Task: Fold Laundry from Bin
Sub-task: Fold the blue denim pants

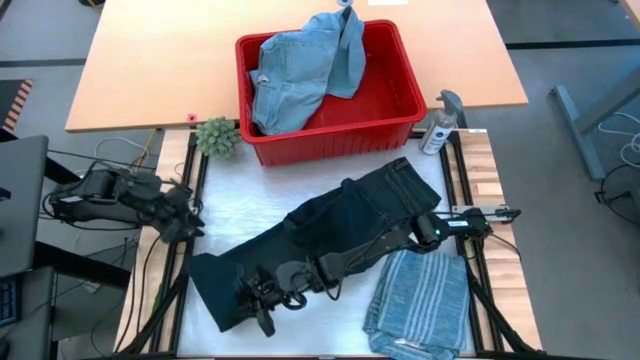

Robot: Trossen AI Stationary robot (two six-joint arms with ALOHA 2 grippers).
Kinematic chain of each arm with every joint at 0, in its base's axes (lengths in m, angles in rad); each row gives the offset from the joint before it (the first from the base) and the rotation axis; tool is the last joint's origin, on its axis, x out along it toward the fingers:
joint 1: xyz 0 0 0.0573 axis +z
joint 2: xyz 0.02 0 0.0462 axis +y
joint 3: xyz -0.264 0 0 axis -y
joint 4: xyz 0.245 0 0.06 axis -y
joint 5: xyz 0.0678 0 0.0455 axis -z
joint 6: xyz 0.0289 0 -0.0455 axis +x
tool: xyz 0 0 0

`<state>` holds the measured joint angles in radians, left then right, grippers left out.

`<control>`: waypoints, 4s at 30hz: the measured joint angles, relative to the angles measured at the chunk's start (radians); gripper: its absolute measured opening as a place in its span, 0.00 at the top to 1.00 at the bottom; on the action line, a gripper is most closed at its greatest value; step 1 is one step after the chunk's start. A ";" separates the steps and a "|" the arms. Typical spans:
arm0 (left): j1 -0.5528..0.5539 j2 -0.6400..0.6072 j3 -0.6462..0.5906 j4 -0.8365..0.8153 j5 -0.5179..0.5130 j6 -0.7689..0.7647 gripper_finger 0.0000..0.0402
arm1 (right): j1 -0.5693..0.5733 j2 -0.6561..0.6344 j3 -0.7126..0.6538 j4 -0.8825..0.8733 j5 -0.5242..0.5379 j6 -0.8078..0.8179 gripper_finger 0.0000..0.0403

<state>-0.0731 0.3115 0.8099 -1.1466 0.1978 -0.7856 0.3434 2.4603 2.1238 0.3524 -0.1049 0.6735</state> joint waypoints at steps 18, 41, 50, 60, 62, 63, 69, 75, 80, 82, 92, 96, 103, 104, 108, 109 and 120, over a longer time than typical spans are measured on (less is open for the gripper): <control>0.000 -0.017 -0.334 0.519 0.383 -0.374 0.40 | 0.023 -0.001 0.119 -0.260 -0.001 -0.120 0.94; 0.000 -0.020 -0.430 1.019 0.453 -0.620 0.99 | 0.023 -0.001 0.119 -0.275 -0.001 -0.135 0.94; -0.008 -0.020 -0.225 0.909 0.444 -0.436 1.00 | 0.020 -0.001 0.119 -0.293 0.024 -0.134 0.94; -0.065 -0.020 -0.099 0.260 0.250 -0.083 1.00 | 0.012 -0.001 0.119 -0.299 0.026 -0.133 0.94; -0.072 -0.020 -0.118 0.258 0.238 -0.056 1.00 | 0.012 -0.001 0.119 -0.299 0.027 -0.132 0.94; -0.073 -0.020 -0.128 0.263 0.235 -0.047 1.00 | 0.012 -0.001 0.119 -0.299 0.028 -0.132 0.94; -0.095 -0.020 -0.160 0.255 0.218 -0.040 1.00 | 0.013 -0.001 0.119 -0.334 0.073 -0.125 0.94; -0.136 -0.020 -0.160 0.252 0.116 -0.016 1.00 | 0.013 0.030 0.119 -0.313 0.110 -0.117 0.94; -0.185 -0.020 -0.160 0.197 0.048 -0.027 1.00 | 0.018 0.086 0.116 -0.272 0.125 -0.047 0.94; -0.204 -0.020 -0.160 0.194 -0.004 -0.025 1.00 | 0.021 0.084 0.117 -0.295 0.152 -0.050 0.94; -0.345 -0.017 -0.161 0.365 -0.197 -0.010 1.00 | 0.021 0.080 0.119 -0.404 0.172 -0.050 0.95; -0.416 -0.015 -0.161 0.397 -0.237 -0.032 1.00 | 0.021 0.080 0.119 -0.387 0.160 -0.052 0.95; -0.627 0.037 -0.258 0.594 -0.374 -0.062 1.00 | 0.022 0.080 0.119 -0.404 0.146 -0.052 0.95; -0.666 0.051 -0.292 0.633 -0.379 -0.075 1.00 | 0.022 0.080 0.119 -0.403 0.146 -0.052 0.94; -0.819 0.072 -0.350 0.755 -0.498 -0.120 1.00 | 0.022 0.080 0.119 -0.401 0.145 -0.046 0.95; -0.853 0.070 -0.341 0.759 -0.536 -0.131 1.00 | 0.023 0.080 0.119 -0.401 0.143 -0.045 0.94; -1.248 0.227 -0.321 0.671 -0.924 -0.332 1.00 | 0.022 0.080 0.119 -0.374 0.084 -0.044 0.94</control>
<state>-1.3214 0.5382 0.4885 -0.4760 -0.7261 -1.1180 0.3653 2.5408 2.2429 -0.0216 -0.0205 0.6292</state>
